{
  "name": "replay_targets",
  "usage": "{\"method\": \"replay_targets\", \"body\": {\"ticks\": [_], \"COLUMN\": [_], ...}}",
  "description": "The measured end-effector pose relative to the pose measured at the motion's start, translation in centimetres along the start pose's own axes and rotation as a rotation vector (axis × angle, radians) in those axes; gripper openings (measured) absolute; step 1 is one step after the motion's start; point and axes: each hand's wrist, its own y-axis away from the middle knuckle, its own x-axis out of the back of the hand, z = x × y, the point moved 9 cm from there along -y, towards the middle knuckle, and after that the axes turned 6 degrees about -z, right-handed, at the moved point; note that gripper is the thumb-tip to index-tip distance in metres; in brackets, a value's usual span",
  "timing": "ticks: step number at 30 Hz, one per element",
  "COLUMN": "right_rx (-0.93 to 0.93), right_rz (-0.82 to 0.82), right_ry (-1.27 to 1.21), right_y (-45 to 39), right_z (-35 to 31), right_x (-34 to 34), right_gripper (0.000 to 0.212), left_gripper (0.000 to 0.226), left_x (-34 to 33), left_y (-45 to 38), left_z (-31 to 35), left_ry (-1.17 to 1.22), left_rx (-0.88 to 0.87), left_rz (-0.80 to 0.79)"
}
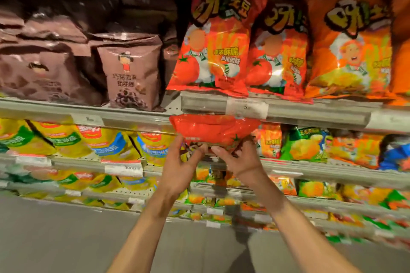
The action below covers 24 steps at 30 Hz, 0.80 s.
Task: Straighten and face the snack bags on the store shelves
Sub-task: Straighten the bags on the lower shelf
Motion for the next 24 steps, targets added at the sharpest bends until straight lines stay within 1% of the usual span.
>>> {"method": "replay_targets", "body": {"ticks": [2,4,7,11,14,16,19,22,23,24], "right_rx": [0.015,0.015,0.028,0.033,0.016,0.015,0.013,0.004,-0.006,-0.024], "right_rz": [-0.026,-0.054,-0.124,-0.117,-0.118,-0.101,-0.061,-0.016,-0.002,0.0], "right_ry": [-0.015,-0.04,-0.057,-0.065,-0.109,-0.092,0.0,0.001,0.009,0.025], "right_y": [0.0,0.1,0.0,-0.5,-1.1,-1.7,-2.6,-3.6,-3.9,-4.1], "right_z": [-0.4,-1.0,-1.2,-0.9,-0.2,0.1,0.1,0.5,0.3,0.3], "right_x": [-0.2,-0.3,-0.6,-0.8,-1.1,-1.2,-1.2,-1.1,-1.1,-1.1], "right_gripper": [0.039,0.034,0.038,0.05,0.057,0.053,0.043,0.027,0.025,0.031], "left_gripper": [0.023,0.023,0.027,0.036,0.042,0.044,0.035,0.03,0.03,0.03], "left_x": [-0.3,-0.6,-1.0,-1.4,-1.7,-1.9,-1.9,-2.1,-2.2,-2.0], "left_y": [-0.1,-0.4,-1.0,-2.0,-2.7,-3.2,-4.2,-4.8,-4.7,-4.6], "left_z": [0.2,0.0,-1.2,-2.7,-5.0,-5.9,-6.1,-6.7,-7.0,-7.5], "left_ry": [0.008,-0.008,-0.032,-0.065,-0.078,-0.089,-0.119,-0.118,-0.116,-0.123], "left_rx": [-0.034,-0.053,-0.053,-0.063,-0.001,0.02,0.018,0.031,0.046,0.05], "left_rz": [-0.03,-0.053,-0.082,-0.07,-0.058,-0.046,-0.024,-0.046,-0.048,-0.041]}}
